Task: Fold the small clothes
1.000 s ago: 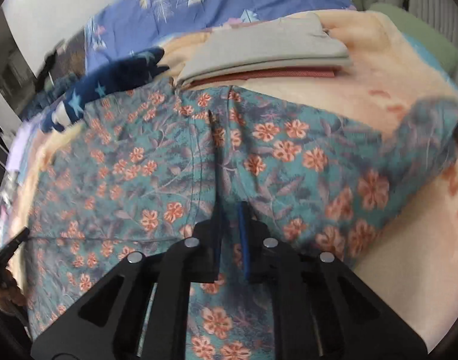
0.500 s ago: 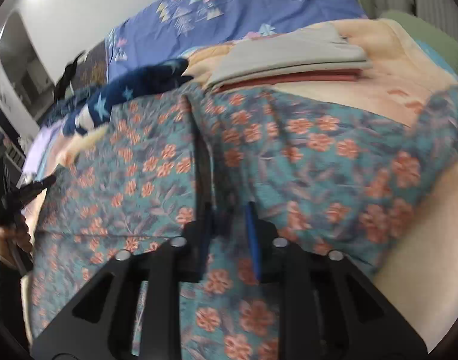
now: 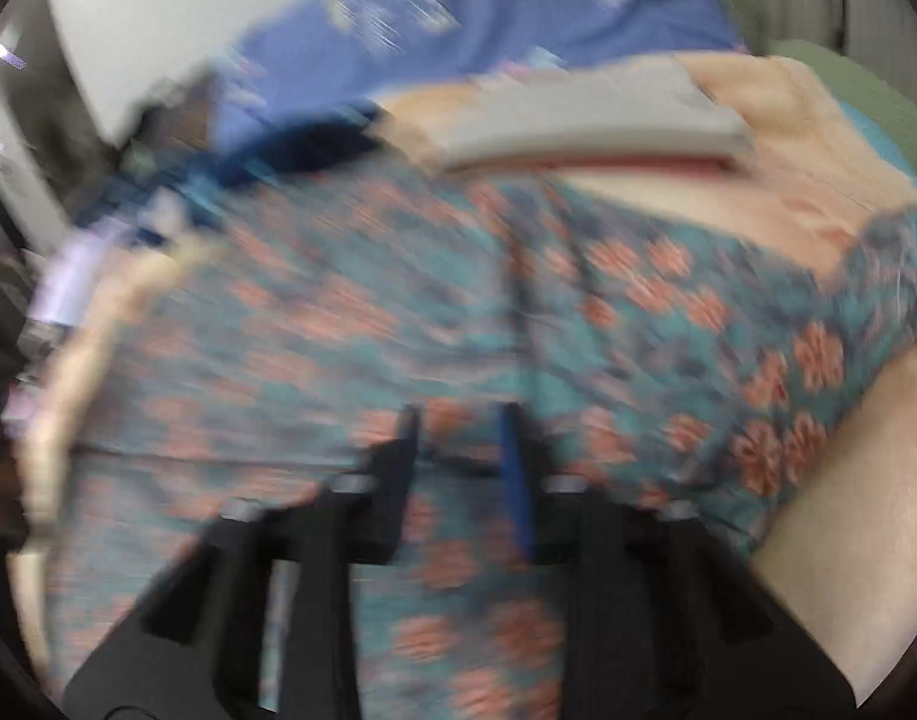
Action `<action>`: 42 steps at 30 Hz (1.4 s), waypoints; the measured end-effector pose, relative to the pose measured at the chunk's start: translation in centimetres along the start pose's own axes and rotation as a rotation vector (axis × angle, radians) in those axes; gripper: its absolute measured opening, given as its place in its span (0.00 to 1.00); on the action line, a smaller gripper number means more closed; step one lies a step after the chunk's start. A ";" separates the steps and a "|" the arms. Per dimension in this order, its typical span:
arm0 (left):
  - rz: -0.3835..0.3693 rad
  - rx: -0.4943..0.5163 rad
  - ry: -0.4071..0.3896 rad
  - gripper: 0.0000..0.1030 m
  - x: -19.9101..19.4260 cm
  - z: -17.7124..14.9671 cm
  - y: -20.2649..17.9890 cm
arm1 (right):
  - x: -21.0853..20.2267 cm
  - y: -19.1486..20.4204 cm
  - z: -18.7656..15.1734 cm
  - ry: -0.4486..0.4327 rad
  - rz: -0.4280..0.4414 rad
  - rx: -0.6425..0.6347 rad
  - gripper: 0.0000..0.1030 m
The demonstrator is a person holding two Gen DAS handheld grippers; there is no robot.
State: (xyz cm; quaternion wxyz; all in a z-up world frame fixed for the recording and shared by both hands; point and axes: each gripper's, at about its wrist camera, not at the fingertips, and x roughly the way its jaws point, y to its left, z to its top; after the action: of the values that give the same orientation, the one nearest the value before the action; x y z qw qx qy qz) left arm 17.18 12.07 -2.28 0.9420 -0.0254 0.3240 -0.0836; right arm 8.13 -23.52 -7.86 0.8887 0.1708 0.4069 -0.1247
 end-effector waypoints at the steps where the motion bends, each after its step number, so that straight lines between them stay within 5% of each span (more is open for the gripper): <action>1: -0.042 -0.007 0.008 0.27 -0.3 -0.3 -0.4 | 0.4 -0.1 -0.2 0.006 0.008 0.015 0.08; 3: -0.089 0.006 0.070 0.32 0.5 -1.6 -1.6 | 0.1 0.1 0.0 0.005 0.004 0.017 0.08; 6: -0.022 0.044 0.239 0.34 4.9 -5.0 -3.0 | 0.2 0.8 -0.3 0.003 -0.021 -0.014 0.08; 14: -0.004 0.043 0.202 0.36 3.8 -4.7 -3.2 | -2.2 -1.5 -1.0 -0.048 0.086 0.065 0.10; 18: -0.038 0.055 0.147 0.43 1.9 -3.1 -5.1 | -7.6 -5.2 -1.1 -0.169 0.105 0.159 0.26; 20: -0.077 0.059 0.126 0.46 1.5 -2.2 -6.8 | -10.1 -8.9 -0.7 -0.230 0.087 0.264 0.28; 24: -0.205 0.068 0.144 0.46 2.8 -1.5 -10.5 | -13.7 -20.6 -1.3 -0.310 0.027 0.691 0.30; 27: -0.193 0.124 0.244 0.49 6.5 -4.4 -13.3 | -14.9 -27.7 -4.1 -0.369 -0.094 0.979 0.31; 29: -0.119 0.207 0.221 0.51 7.1 -5.4 -15.1 | -14.8 -30.2 -5.2 -0.365 -0.147 1.035 0.31; 32: -0.096 0.232 0.211 0.52 7.0 -5.6 -15.7 | -13.3 -32.7 -5.7 -0.366 -0.051 1.053 0.32; 35: -0.116 0.209 0.214 0.52 7.1 -5.5 -15.4 | -12.9 -33.6 -5.1 -0.416 -0.005 1.071 0.46; 36: -0.119 0.206 0.213 0.52 7.1 -5.5 -15.4 | -12.8 -33.7 -4.8 -0.429 -0.022 1.079 0.45; 38: -0.119 0.205 0.211 0.52 7.1 -5.7 -15.5 | -12.7 -33.8 -3.8 -0.430 -0.067 1.088 0.27; 39: -0.120 0.204 0.212 0.52 7.1 -5.6 -15.4 | -12.6 -34.0 -3.1 -0.422 -0.082 1.078 0.05; 42: -0.132 0.193 0.214 0.53 7.1 -5.5 -15.1 | -12.8 -33.4 -1.2 -0.438 -0.075 1.098 0.05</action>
State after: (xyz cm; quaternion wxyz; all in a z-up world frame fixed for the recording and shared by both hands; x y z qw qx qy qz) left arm 17.18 -3.97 -9.35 0.8926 0.0530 0.4107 -0.1783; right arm -12.88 -52.45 -5.51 0.7286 0.5613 0.0957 -0.3807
